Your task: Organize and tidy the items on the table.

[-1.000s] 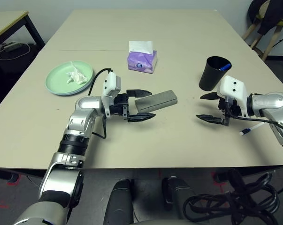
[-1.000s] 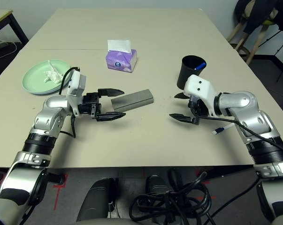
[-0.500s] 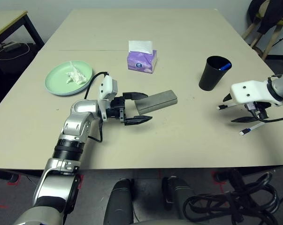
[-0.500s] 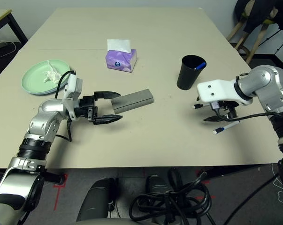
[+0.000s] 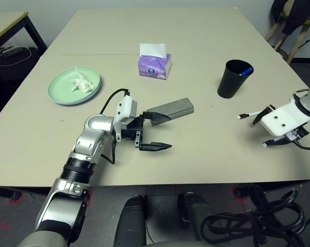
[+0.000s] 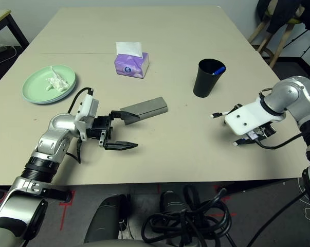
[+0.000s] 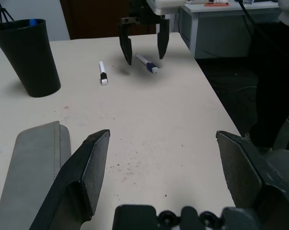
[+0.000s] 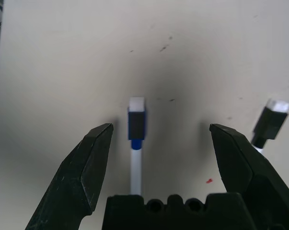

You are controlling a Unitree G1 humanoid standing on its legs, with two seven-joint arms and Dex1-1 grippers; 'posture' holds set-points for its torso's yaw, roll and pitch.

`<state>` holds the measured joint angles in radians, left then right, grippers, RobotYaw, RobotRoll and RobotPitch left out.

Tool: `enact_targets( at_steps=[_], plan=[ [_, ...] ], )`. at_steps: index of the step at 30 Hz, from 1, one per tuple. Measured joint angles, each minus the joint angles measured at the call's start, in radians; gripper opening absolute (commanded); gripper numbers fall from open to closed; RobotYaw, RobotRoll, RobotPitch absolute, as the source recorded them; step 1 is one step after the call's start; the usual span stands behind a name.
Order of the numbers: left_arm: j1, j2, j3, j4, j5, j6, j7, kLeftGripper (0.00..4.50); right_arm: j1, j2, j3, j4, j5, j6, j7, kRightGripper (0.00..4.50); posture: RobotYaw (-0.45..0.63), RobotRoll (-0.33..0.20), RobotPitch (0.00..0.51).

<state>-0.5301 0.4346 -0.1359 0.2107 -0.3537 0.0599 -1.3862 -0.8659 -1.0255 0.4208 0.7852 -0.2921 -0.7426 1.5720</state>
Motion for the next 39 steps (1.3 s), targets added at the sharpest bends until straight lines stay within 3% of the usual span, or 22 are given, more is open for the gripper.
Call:
enact_targets(
  at_steps=[9,20,23,32,37,39],
  plan=[
    [0.000,-0.027,0.041,-0.009,-0.022,0.050,0.129,4.49,0.018,-0.003,0.002,0.012,-0.038,-0.028,-0.014,4.50,0.01,0.000,0.166],
    [0.000,-0.024,0.048,-0.039,-0.027,0.058,0.156,4.49,-0.008,0.035,0.028,0.085,-0.122,-0.083,-0.096,4.50,0.02,0.000,0.169],
    [0.000,-0.023,0.048,-0.040,-0.027,0.058,0.160,4.50,-0.012,0.043,0.029,0.087,-0.130,-0.083,-0.107,3.89,0.03,0.000,0.168],
    [0.000,-0.019,0.048,-0.040,-0.027,0.058,0.161,4.50,-0.015,0.049,0.030,0.074,-0.108,-0.044,-0.049,0.44,0.03,0.000,0.155],
    [-0.002,-0.017,0.049,-0.036,-0.027,0.055,0.160,4.50,-0.015,0.038,0.039,0.041,-0.048,0.030,0.025,0.39,0.02,0.000,0.142],
    [-0.007,-0.016,0.049,-0.034,-0.027,0.054,0.160,4.50,-0.013,0.007,0.064,-0.006,0.035,0.115,0.034,0.39,0.02,0.000,0.140]
  ],
)
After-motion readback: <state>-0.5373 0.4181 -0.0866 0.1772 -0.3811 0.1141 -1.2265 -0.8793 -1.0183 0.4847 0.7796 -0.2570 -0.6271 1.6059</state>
